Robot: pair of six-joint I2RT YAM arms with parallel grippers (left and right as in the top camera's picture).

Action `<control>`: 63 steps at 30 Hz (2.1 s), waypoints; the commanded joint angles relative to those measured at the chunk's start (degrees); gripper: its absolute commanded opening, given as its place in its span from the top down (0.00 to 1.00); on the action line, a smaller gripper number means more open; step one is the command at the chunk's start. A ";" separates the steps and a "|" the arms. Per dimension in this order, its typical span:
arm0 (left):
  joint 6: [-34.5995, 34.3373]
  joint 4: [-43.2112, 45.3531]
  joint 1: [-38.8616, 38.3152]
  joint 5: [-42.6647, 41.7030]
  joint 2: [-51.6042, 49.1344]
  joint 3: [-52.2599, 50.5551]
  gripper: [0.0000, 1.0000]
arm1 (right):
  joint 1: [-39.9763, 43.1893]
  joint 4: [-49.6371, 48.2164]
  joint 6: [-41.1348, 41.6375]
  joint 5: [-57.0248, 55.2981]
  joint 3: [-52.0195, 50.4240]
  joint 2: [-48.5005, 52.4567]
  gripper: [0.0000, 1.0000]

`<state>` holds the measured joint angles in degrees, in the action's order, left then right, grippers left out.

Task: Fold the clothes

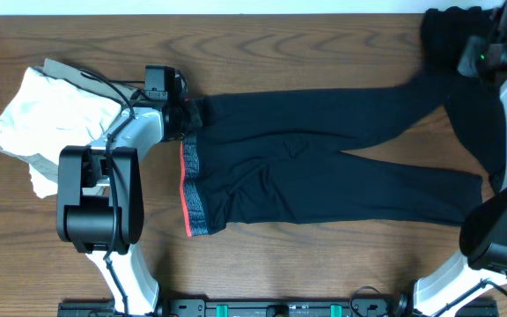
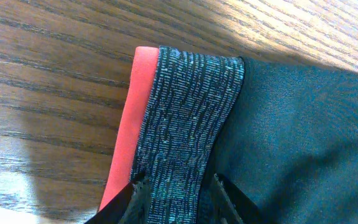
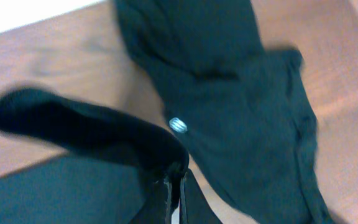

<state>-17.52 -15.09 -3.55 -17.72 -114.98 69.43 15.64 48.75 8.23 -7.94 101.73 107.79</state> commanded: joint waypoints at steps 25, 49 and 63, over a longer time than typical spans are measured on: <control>2.49 2.05 -0.55 2.43 -5.05 -4.42 0.75 | 6.43 0.50 2.64 0.92 -4.04 1.31 0.99; 3.98 16.50 7.41 14.36 -5.05 -1.75 0.80 | 2.73 -10.99 5.05 6.95 -4.04 2.01 0.98; 4.00 16.09 7.56 10.64 -5.03 2.45 0.80 | 0.42 -12.28 5.01 6.43 -4.04 8.04 0.90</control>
<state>-14.31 1.72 3.75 -6.15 -118.87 70.81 15.94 36.45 12.71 -0.84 97.76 115.55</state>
